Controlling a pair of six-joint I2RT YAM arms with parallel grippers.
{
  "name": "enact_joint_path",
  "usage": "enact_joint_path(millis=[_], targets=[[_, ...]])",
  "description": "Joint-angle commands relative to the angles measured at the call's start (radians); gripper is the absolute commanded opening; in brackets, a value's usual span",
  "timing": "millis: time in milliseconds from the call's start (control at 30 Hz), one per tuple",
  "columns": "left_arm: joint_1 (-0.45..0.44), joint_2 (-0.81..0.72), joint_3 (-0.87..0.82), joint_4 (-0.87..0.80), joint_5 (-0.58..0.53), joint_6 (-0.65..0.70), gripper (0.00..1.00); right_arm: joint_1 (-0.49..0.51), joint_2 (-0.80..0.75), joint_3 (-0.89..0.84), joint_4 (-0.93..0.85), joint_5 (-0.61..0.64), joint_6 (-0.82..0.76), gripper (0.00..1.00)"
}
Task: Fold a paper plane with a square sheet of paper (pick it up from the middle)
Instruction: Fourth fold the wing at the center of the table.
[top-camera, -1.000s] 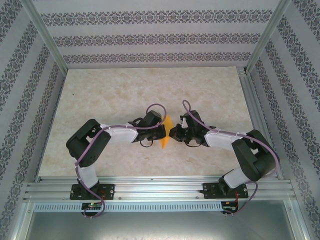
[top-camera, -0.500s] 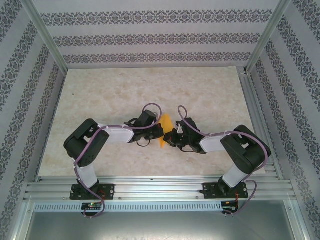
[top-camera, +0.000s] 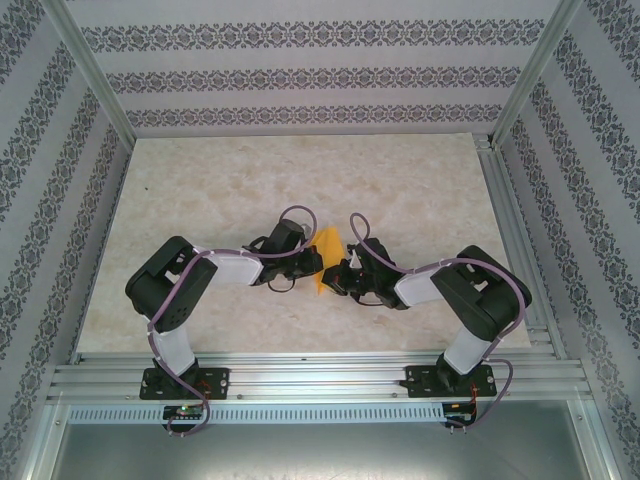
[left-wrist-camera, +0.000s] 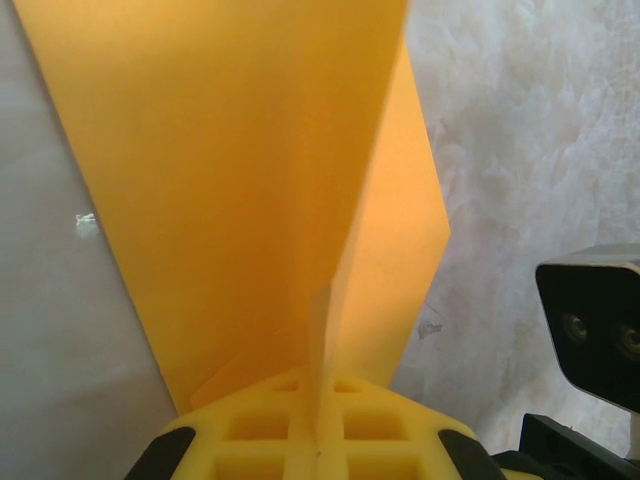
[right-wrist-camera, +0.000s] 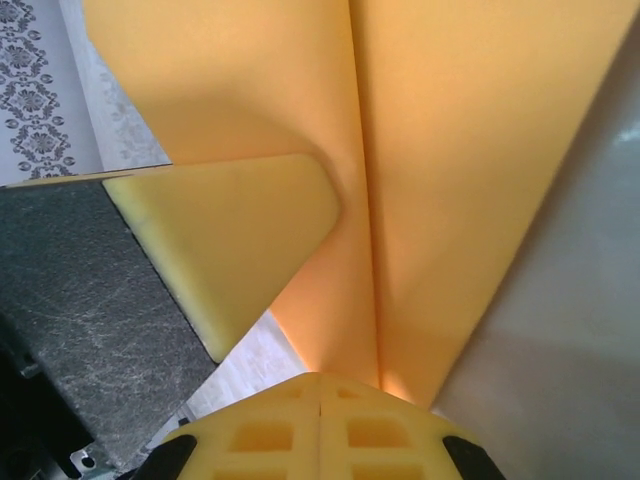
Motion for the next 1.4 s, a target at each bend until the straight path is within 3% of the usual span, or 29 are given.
enact_joint_path(millis=[0, 533, 1367], targets=[[0.025, -0.014, -0.016, 0.059, 0.028, 0.001, 0.04, 0.004, 0.012, 0.01, 0.026, 0.007, 0.007, 0.02], [0.088, 0.016, -0.094, 0.26, 0.151, -0.053, 0.03, 0.017, 0.009, 0.058, 0.03, 0.001, 0.013, 0.04], [0.117, 0.058, -0.112, 0.28, 0.174, -0.036, 0.02, 0.038, 0.116, 0.119, -0.018, 0.013, 0.0, 0.04]])
